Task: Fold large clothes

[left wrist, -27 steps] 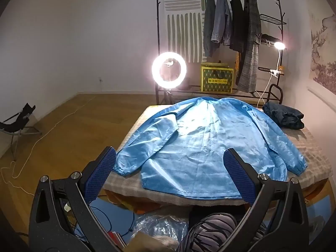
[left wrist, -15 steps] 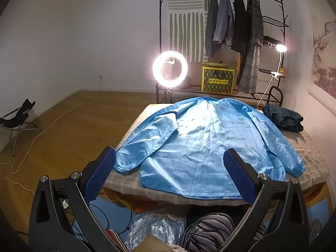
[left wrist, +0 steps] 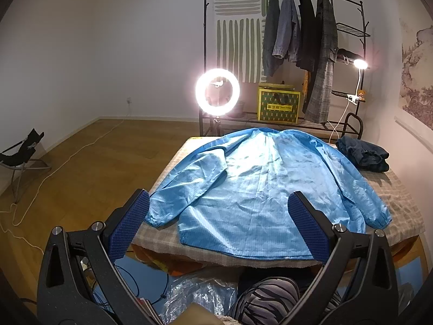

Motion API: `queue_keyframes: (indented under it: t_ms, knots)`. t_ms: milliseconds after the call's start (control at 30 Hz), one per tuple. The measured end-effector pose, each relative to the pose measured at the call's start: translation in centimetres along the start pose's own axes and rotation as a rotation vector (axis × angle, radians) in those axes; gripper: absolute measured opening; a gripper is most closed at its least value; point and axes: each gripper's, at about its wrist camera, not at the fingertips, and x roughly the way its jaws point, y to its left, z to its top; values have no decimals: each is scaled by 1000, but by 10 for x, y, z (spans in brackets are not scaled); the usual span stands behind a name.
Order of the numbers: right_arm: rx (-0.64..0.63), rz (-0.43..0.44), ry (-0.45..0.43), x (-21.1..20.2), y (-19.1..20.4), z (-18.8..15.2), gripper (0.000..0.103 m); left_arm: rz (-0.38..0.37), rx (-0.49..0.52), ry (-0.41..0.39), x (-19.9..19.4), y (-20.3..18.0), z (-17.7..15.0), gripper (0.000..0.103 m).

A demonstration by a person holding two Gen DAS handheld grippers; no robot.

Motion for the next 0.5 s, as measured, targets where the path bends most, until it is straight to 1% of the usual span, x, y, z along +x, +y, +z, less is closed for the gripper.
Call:
queue_keyframes:
  t_ms: [500]
  knots:
    - [-12, -2, -10, -1, 2, 2, 103, 3, -5, -9, -3, 4, 4, 103]
